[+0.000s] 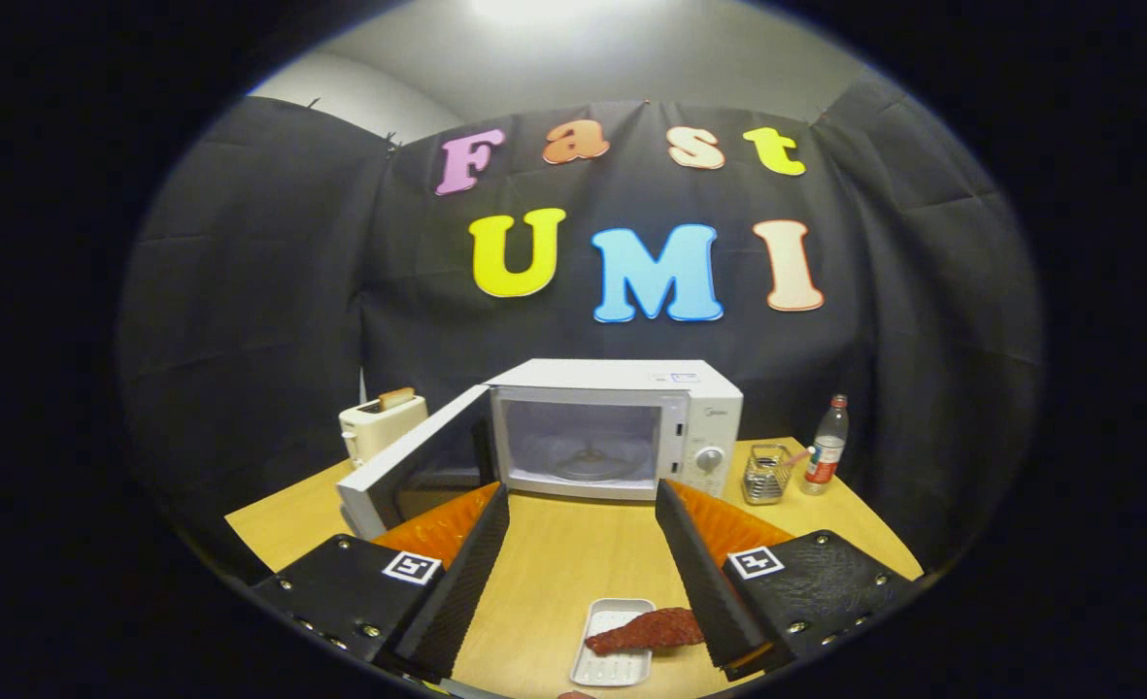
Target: Open the microwave, put the food inside, and close the microwave door.
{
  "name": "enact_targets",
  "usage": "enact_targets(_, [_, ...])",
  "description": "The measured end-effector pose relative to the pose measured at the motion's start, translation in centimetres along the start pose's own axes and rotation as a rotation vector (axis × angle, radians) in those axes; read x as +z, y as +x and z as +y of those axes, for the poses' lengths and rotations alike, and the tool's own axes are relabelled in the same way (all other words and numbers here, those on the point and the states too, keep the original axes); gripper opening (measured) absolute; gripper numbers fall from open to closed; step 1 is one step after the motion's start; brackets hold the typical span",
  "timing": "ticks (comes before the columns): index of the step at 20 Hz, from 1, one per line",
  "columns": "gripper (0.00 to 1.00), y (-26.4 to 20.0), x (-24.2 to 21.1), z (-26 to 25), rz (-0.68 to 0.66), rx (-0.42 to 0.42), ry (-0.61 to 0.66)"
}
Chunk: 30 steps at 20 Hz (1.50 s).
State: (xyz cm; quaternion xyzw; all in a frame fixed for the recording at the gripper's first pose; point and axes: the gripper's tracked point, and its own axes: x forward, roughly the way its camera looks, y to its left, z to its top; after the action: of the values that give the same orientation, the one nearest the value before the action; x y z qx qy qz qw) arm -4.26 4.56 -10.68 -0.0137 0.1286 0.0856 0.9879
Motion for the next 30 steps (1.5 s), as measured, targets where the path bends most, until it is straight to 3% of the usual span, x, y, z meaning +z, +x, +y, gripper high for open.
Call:
enact_targets(5, [0.92, 0.2, -1.9, -4.9, 0.036, -0.058, 0.039])
enact_targets(16, [0.92, 2.4, -14.8, -9.1, 0.378, -0.047, 0.334])
enact_targets(21, [0.93, 2.7, -17.7, -9.4, 0.467, -0.010, 0.413])
enact_targets(22, [0.89, 2.7, -18.2, -9.1, 0.482, 0.001, 0.432])
enact_targets(23, [0.78, 2.5, -18.5, -8.8, 0.498, 0.015, 0.448])
enact_targets(25, [0.66, 2.6, -19.2, -8.2, 0.531, 0.041, 0.489])
enact_targets(29, [0.65, 2.6, -20.2, -6.8, 0.588, 0.091, 0.615])
enact_targets(30, [0.47, 2.2, -19.6, -7.1, 0.582, 0.091, 0.647])
